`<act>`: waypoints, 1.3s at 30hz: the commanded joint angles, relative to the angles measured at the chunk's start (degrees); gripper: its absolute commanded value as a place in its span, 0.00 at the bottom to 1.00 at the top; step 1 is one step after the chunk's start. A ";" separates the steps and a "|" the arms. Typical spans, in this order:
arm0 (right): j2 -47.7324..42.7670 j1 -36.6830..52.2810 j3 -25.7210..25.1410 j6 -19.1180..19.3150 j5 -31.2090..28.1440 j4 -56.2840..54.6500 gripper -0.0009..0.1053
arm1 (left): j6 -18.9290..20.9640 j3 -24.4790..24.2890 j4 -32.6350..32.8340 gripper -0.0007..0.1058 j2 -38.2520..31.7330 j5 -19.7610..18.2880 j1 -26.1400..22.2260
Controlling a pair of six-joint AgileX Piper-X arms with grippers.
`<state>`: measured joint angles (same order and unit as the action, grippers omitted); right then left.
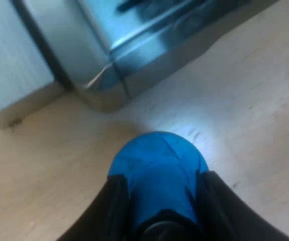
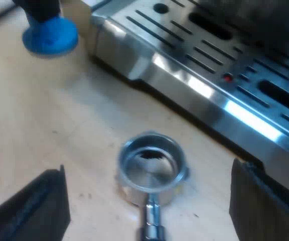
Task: Grind coffee beans and then tamp
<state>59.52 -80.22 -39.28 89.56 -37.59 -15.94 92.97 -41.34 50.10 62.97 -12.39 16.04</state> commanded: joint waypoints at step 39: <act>-2.09 -0.04 22.26 3.69 2.72 27.74 0.66 | 4.87 -9.65 -4.26 0.01 5.54 -1.22 26.27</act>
<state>57.95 -80.22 -17.01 93.01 -34.92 11.42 97.00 -50.50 46.78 68.04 -13.60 42.10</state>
